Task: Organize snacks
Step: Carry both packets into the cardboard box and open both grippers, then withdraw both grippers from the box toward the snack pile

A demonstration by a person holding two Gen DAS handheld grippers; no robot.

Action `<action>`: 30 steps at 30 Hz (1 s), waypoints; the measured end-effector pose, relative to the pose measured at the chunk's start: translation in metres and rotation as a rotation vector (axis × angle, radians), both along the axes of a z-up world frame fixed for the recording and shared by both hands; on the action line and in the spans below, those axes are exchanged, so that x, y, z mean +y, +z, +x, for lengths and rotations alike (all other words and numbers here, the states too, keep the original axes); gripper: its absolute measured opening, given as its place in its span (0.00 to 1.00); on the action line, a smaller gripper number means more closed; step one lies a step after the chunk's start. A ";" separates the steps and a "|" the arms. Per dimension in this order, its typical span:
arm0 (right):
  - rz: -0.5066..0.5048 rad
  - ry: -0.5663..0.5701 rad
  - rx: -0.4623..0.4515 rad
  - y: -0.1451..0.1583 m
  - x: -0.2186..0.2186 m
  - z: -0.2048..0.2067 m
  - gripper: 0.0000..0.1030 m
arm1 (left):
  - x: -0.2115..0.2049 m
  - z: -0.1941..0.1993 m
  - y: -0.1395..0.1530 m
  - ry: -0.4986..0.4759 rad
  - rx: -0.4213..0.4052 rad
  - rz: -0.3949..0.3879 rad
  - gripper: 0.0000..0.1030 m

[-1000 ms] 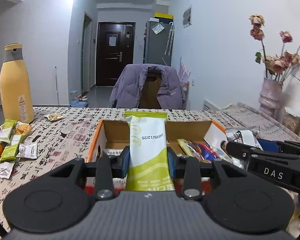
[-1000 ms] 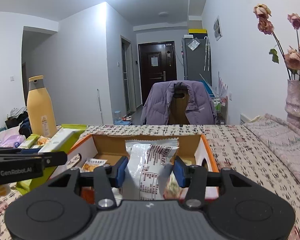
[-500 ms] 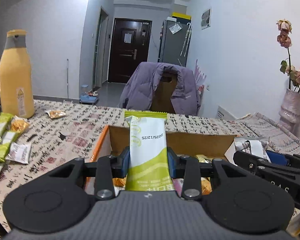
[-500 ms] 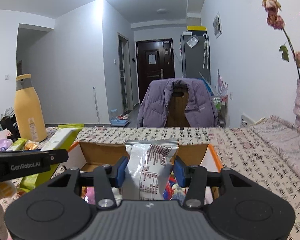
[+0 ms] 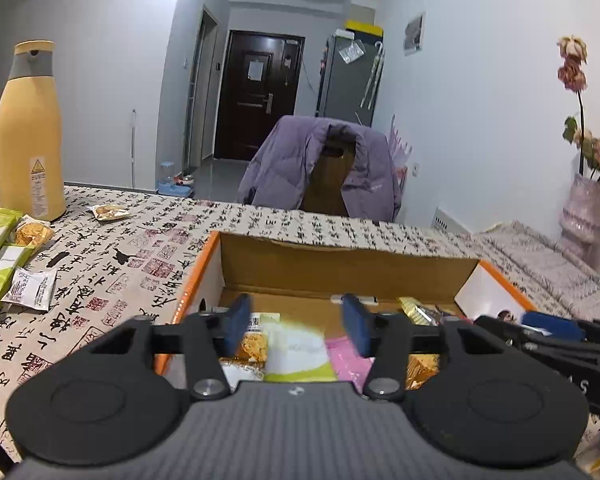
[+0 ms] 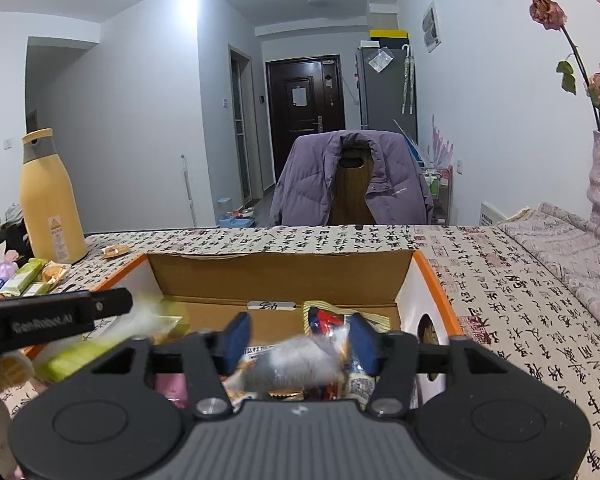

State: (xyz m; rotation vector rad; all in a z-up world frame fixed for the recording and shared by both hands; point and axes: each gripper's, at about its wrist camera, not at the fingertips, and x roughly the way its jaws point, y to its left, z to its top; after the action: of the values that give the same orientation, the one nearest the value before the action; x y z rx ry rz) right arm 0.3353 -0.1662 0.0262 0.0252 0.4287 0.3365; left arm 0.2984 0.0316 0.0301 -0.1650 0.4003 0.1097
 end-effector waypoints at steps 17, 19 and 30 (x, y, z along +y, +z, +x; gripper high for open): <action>0.023 -0.029 -0.002 -0.001 -0.005 0.002 1.00 | 0.000 -0.005 0.006 0.058 -0.035 -0.002 1.00; 0.015 -0.029 -0.009 0.001 -0.004 0.001 1.00 | 0.000 -0.005 0.009 0.062 -0.035 -0.011 1.00; 0.003 -0.055 -0.051 0.024 -0.011 -0.022 1.00 | -0.010 -0.028 0.035 0.039 -0.090 -0.012 1.00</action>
State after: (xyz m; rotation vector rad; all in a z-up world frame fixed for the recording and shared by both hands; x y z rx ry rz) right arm 0.3129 -0.1770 0.0502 0.0315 0.3765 0.2831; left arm 0.2708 0.0218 0.0652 -0.1887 0.3082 0.1378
